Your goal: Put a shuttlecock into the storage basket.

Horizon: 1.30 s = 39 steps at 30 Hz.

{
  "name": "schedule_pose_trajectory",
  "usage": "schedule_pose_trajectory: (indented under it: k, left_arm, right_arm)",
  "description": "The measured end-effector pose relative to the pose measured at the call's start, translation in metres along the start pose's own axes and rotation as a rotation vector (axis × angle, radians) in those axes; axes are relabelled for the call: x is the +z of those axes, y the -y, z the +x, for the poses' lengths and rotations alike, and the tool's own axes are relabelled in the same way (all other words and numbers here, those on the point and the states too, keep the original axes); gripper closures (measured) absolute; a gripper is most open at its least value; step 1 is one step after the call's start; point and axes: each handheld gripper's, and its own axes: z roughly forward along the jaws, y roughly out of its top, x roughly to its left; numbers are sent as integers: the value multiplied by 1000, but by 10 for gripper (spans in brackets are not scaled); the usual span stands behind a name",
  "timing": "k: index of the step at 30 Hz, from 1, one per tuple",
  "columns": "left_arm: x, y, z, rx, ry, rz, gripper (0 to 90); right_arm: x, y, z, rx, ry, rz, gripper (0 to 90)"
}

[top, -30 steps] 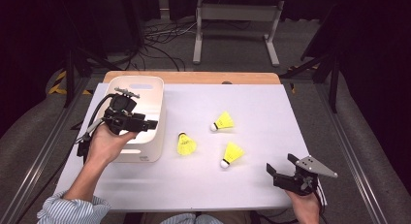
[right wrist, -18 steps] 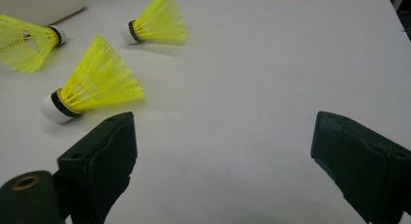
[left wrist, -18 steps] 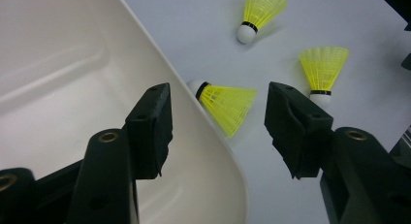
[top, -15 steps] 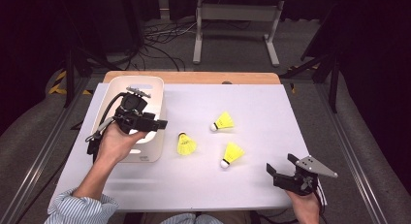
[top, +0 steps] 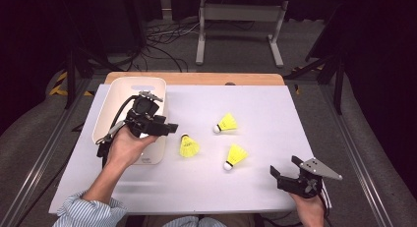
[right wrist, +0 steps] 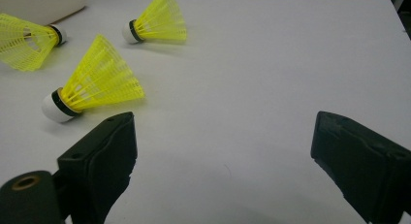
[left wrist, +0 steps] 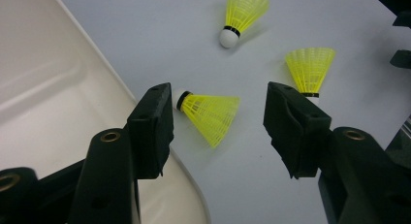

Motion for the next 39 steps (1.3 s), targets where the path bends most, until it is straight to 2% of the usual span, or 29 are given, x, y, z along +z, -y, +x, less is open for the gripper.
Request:
schedule_pose_trajectory:
  k: [9, 22, 39]
  left_arm:
    - [7, 0, -11, 22, 1, 5, 449]
    - [21, 4, -32, 86, -27, 31, 438]
    - [39, 12, -41, 100, -44, 83, 441]
  right_arm:
    - [0, 0, 0, 2, 0, 2, 100]
    - [1, 0, 0, 3, 0, 7, 100]
    - [0, 0, 0, -1, -1, 7, 100]
